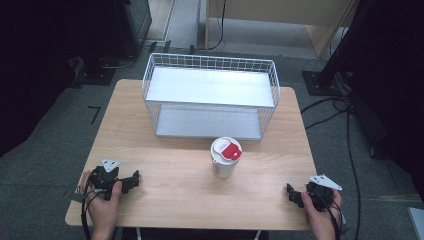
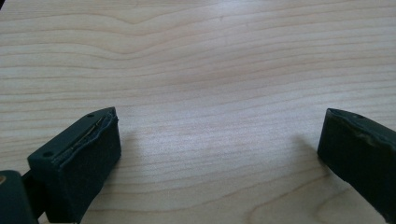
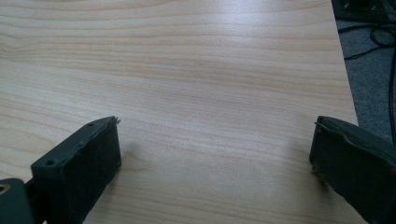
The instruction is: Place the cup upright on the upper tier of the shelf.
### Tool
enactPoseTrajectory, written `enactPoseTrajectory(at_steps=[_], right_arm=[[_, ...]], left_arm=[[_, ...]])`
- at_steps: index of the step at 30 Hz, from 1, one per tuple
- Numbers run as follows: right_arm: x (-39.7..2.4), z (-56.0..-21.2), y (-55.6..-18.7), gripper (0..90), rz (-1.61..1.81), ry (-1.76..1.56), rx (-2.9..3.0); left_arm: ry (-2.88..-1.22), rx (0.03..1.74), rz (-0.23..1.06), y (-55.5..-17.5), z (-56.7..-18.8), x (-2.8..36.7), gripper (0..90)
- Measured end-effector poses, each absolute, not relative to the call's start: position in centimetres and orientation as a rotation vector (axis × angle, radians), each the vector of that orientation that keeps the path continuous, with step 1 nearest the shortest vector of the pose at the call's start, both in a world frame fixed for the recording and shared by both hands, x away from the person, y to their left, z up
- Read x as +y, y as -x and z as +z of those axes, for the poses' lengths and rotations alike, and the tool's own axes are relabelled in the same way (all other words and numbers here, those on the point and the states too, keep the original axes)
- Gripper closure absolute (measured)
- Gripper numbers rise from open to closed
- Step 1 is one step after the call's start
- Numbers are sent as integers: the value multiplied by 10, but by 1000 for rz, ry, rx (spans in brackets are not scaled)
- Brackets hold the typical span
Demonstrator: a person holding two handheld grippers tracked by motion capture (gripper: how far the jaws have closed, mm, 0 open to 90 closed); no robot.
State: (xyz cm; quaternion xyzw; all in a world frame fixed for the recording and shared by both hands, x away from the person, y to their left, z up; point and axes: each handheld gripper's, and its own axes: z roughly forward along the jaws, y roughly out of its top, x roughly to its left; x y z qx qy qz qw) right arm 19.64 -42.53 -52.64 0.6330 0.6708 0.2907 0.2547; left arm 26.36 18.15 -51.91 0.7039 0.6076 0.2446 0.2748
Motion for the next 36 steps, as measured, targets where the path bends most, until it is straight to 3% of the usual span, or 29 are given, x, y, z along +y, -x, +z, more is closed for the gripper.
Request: enactPoseTrajectory(at_steps=[19, 36], right_arm=[[-405, -517, -197, 12, 879, -1723, 1829], [-340, -500, -209, 12, 984, -1580, 1925]], left_arm=[[-1892, 1637, 660, -264, -519, 181, 0], [-1891, 1638, 659, -264, -519, 181, 0]])
